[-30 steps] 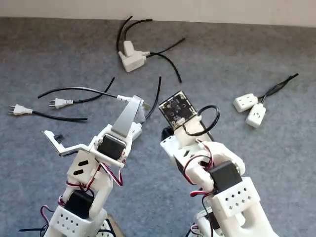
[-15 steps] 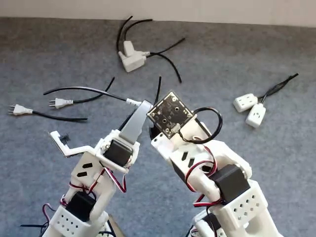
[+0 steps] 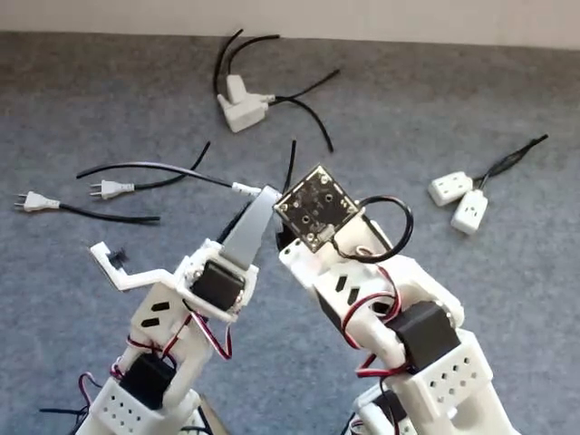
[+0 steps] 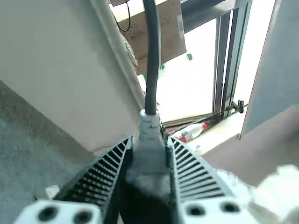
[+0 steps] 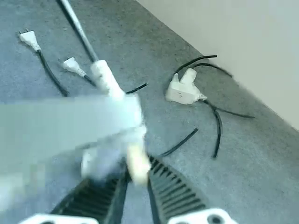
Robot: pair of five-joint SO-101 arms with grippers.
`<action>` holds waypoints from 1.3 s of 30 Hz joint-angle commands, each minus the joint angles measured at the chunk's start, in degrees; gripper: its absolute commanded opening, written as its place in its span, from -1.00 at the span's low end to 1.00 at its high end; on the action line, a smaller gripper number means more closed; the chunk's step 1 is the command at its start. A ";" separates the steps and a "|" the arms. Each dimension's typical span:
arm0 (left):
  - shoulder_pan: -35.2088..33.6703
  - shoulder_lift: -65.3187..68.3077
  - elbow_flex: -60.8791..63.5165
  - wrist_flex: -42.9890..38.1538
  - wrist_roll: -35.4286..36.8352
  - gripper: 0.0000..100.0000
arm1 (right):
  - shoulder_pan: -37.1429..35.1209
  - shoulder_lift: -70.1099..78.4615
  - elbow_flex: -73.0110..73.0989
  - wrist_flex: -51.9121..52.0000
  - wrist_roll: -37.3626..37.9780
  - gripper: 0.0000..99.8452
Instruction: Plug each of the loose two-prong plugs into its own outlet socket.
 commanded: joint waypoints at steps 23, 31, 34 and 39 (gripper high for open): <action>10.07 0.22 0.66 3.60 -3.96 -0.99 | 13.67 8.57 -9.98 -10.51 0.53 -0.99; 12.88 0.40 0.84 5.36 -4.04 -0.99 | 14.02 8.57 -9.98 -13.32 0.62 -0.99; 12.88 0.40 0.84 5.80 -4.04 -0.99 | 13.93 8.57 -9.98 -13.58 2.99 -0.99; 12.35 0.40 0.84 5.80 -4.04 -0.99 | 13.93 8.57 -9.54 -13.41 3.43 -0.99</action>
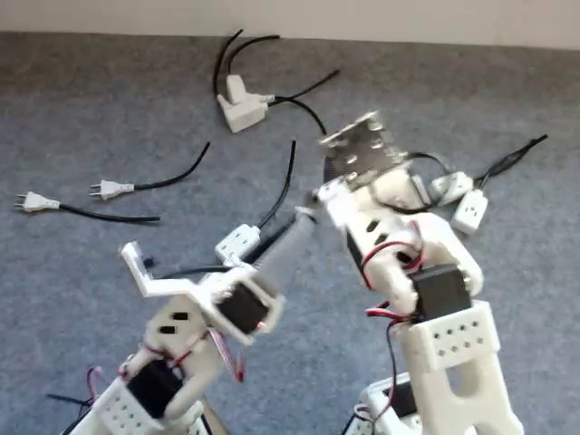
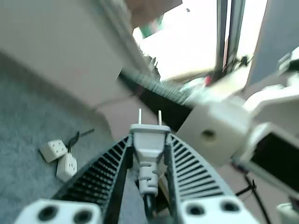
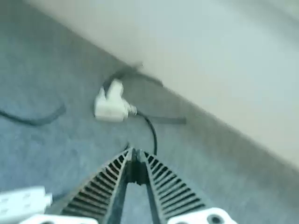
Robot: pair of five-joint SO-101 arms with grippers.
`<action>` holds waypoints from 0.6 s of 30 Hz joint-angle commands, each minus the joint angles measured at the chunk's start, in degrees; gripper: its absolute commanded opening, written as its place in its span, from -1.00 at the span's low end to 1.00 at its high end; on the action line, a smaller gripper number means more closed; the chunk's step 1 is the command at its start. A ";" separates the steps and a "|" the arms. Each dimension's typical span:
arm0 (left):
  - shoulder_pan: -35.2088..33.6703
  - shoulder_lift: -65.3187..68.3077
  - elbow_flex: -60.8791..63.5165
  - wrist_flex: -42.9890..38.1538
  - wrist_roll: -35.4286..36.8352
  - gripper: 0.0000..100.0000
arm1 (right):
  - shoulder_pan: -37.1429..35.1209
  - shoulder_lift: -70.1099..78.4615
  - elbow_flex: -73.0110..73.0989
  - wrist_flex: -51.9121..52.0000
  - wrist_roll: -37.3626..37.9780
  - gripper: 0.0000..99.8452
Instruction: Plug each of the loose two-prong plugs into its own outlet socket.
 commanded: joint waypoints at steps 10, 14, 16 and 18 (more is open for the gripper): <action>-7.43 0.13 -0.48 1.23 -0.18 -0.99 | 10.51 -0.66 -4.44 -1.89 0.62 -0.99; -12.09 0.31 -1.89 5.89 -0.18 -0.99 | 17.80 -0.57 -6.46 -1.71 0.62 -0.99; -13.85 0.31 -4.09 10.81 -0.18 -0.99 | 20.88 -0.57 -6.90 -0.22 -0.26 -0.99; -15.16 0.40 -6.46 14.24 -0.18 -0.99 | 23.08 -0.57 -7.78 2.24 -3.34 -0.99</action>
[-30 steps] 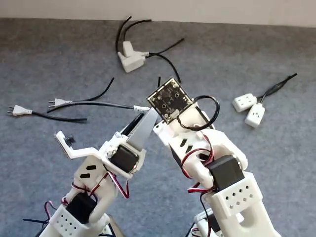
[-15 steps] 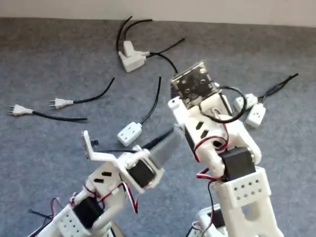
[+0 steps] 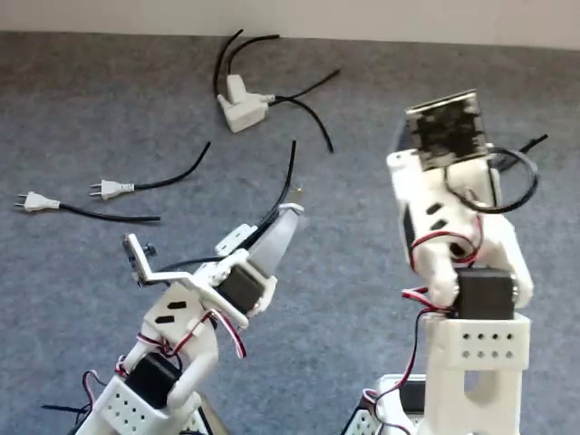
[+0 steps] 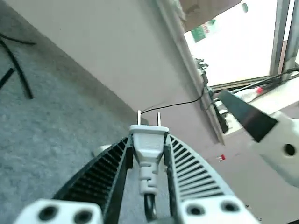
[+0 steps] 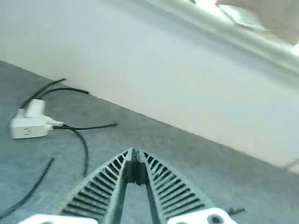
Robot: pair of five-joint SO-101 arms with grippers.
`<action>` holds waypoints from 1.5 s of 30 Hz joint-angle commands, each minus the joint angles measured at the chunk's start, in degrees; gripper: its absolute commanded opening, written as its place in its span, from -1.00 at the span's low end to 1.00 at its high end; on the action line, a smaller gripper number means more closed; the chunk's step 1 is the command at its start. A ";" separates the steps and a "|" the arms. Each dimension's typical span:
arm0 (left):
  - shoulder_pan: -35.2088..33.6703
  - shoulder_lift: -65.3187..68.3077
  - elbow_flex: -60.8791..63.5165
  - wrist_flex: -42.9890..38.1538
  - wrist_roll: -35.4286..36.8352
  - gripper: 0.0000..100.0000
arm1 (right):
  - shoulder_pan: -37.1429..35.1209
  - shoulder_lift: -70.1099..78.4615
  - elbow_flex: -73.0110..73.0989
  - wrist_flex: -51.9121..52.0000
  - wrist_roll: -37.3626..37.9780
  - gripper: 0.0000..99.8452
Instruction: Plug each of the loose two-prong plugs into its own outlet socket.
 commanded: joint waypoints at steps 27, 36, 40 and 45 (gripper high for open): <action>-18.77 78.20 -84.44 70.15 -54.15 -0.99 | 23.87 -0.75 21.41 19.74 -20.13 -0.99; -20.18 95.69 -98.95 83.34 -67.52 -0.99 | 23.87 -0.75 37.67 6.20 -20.13 -0.99; -20.44 107.30 -108.62 87.65 -67.52 -0.99 | 23.87 -0.75 41.27 3.56 -20.13 -0.99; -17.36 114.33 -111.08 87.65 -70.77 -0.99 | 23.87 -0.75 44.09 0.48 -20.13 -0.99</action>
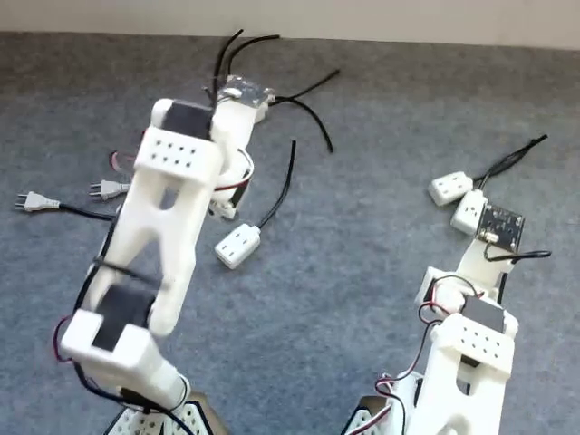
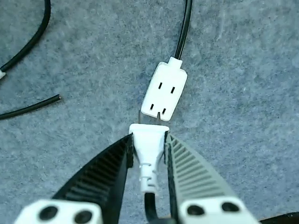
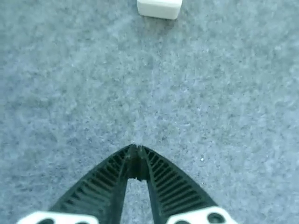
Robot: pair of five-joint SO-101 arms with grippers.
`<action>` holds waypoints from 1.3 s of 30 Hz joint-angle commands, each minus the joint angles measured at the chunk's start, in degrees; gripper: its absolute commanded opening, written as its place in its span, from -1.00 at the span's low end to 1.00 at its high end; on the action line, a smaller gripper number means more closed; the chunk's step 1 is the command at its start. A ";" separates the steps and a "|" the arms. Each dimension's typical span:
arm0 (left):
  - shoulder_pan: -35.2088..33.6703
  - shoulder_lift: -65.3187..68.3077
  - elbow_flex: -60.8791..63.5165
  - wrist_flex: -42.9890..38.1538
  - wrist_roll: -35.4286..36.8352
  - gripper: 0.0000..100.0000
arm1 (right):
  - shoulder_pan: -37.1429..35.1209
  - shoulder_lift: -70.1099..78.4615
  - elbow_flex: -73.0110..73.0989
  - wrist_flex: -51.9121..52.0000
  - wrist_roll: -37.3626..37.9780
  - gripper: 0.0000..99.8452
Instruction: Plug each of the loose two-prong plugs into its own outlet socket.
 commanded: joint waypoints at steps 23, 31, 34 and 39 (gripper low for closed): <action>1.71 8.48 3.65 0.88 -13.63 -0.99 | 0.66 -0.66 0.66 -3.30 -0.62 -0.99; 1.80 8.57 4.00 0.88 -15.47 -0.99 | 0.66 -0.66 0.66 -3.30 -0.62 -0.99; 1.98 9.63 3.65 0.79 -15.47 -0.99 | 0.66 -0.66 0.66 -3.30 -0.62 -0.99; 1.80 15.25 1.98 0.00 -15.47 -0.99 | 0.66 -0.66 0.66 -3.30 -0.62 -0.99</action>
